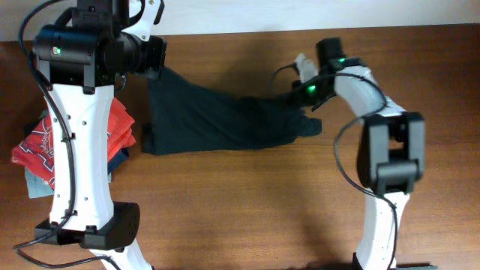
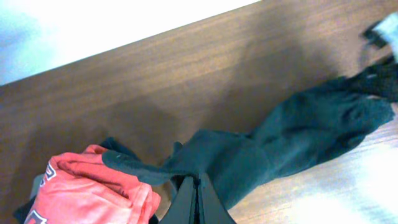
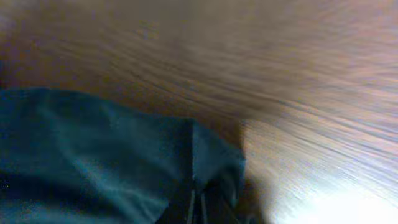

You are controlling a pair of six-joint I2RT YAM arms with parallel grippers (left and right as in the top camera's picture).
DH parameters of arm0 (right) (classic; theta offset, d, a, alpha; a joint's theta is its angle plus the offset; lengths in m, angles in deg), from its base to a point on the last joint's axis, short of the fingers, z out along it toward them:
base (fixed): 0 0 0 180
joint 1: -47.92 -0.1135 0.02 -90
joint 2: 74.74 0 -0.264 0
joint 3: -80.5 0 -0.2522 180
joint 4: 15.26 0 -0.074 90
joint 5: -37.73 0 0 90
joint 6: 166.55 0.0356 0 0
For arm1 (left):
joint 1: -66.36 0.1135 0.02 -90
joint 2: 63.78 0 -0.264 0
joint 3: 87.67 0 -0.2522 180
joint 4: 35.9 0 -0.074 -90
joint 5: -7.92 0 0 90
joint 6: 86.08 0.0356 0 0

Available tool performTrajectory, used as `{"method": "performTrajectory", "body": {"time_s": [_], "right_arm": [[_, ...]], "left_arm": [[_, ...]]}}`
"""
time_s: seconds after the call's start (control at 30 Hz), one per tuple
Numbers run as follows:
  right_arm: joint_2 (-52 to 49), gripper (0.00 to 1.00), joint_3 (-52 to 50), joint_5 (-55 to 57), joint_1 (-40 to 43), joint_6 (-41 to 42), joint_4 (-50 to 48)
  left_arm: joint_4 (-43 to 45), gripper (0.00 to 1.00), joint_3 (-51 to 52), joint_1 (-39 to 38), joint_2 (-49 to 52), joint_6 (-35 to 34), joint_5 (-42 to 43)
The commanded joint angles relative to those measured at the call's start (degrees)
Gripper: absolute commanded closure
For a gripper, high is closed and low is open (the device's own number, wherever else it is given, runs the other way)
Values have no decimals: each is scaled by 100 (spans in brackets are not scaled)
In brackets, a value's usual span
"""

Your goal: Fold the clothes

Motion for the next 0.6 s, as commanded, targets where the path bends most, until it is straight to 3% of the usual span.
{"method": "performTrajectory", "body": {"time_s": [0.0, 0.33, 0.5, 0.57], "right_arm": [[962, 96, 286, 4, 164, -50, 116], [2997, 96, 286, 243, 455, -48, 378], [3768, 96, 286, 1473, 452, 378, 507], [3987, 96, 286, 1996, 452, 614, 525]], "left_arm": [[103, 99, -96, -22, -94, 140, -122], [437, 99, -96, -22, -105, 396, -262], [798, 99, -96, -20, -280, 361, -1003], [960, 99, -96, -15, -433, -199, -1692]]}}
